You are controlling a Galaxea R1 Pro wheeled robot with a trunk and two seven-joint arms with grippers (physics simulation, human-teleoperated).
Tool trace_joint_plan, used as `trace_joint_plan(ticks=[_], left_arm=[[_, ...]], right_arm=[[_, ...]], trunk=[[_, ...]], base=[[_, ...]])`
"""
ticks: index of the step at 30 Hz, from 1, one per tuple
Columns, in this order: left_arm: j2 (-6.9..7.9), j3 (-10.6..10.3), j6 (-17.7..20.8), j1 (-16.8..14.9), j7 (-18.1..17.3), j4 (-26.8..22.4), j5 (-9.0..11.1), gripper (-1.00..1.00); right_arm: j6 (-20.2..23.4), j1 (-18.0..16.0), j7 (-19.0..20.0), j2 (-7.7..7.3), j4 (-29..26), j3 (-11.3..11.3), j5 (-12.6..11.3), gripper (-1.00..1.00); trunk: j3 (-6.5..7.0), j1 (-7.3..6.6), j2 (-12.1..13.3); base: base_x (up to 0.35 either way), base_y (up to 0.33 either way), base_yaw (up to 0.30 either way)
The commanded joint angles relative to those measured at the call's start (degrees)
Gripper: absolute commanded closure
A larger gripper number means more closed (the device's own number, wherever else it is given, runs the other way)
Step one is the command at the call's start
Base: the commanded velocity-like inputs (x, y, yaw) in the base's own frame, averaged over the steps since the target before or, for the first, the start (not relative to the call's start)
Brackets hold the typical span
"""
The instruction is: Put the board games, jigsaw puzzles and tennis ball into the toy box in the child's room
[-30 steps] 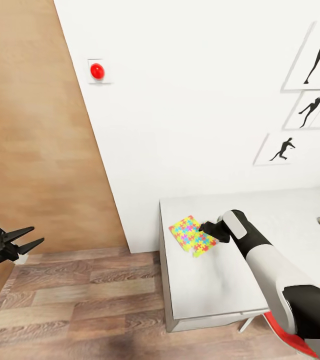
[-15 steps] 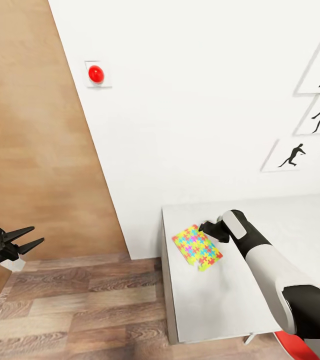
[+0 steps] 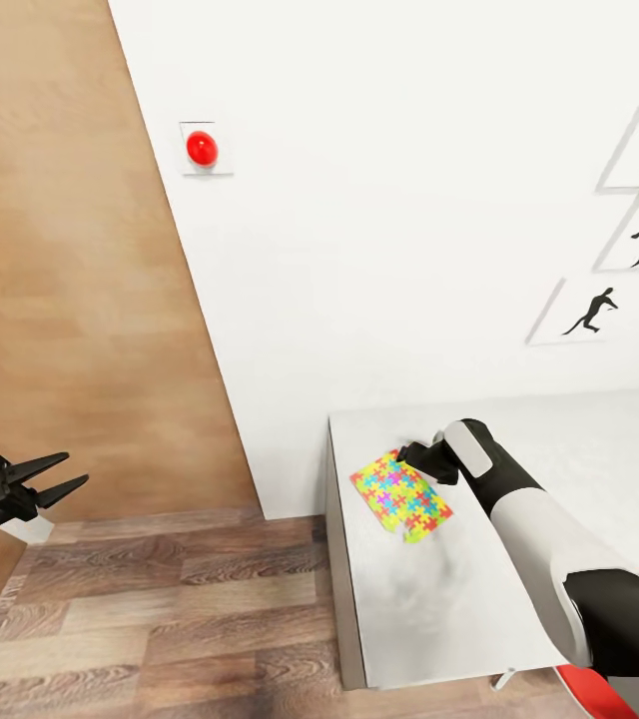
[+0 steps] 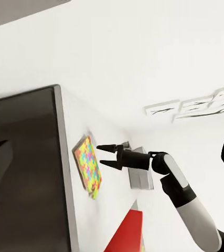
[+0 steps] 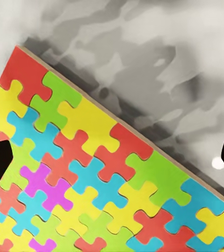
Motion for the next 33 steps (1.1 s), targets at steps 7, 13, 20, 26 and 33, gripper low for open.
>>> trace_joint_plan(ticks=[7,13,20,26,33], left_arm=[[0.02,0.0,0.6,-0.1,-0.1,0.0,0.1,-1.00],[0.00,0.0,0.6,-0.1,-0.1,0.0,0.1,-1.00],[-0.02,0.0,0.6,0.0,-0.1,0.0,0.1,-1.00],[-0.07,0.0,0.6,0.0,-0.1,0.0,0.1,-1.00],[-0.07,-0.1,0.6,-0.1,-0.1,0.0,0.1,-1.00]], right_arm=[[0.1,0.0,-0.5,-0.20,-0.1,0.6,-0.6,-1.00],[0.1,0.0,-0.5,-0.27,-0.1,0.7,-0.6,-1.00],[0.1,0.0,-0.5,-0.28,-0.1,0.7,-0.6,-1.00],[0.1,0.0,-0.5,-0.30,-0.1,0.7,-0.6,-1.00],[0.1,0.0,-0.5,-0.28,-0.1,0.7,-0.6,-1.00]], trunk=[[-0.15,0.03,-0.1],[-0.44,0.03,-0.1],[-0.94,0.03,-0.1],[-0.99,0.03,-0.1],[-1.00,0.03,-0.1]], base=[[0.000,0.047,0.028],[0.000,0.021,0.064],[0.000,0.002,0.058],[0.000,0.000,0.007],[0.000,0.156,0.000]])
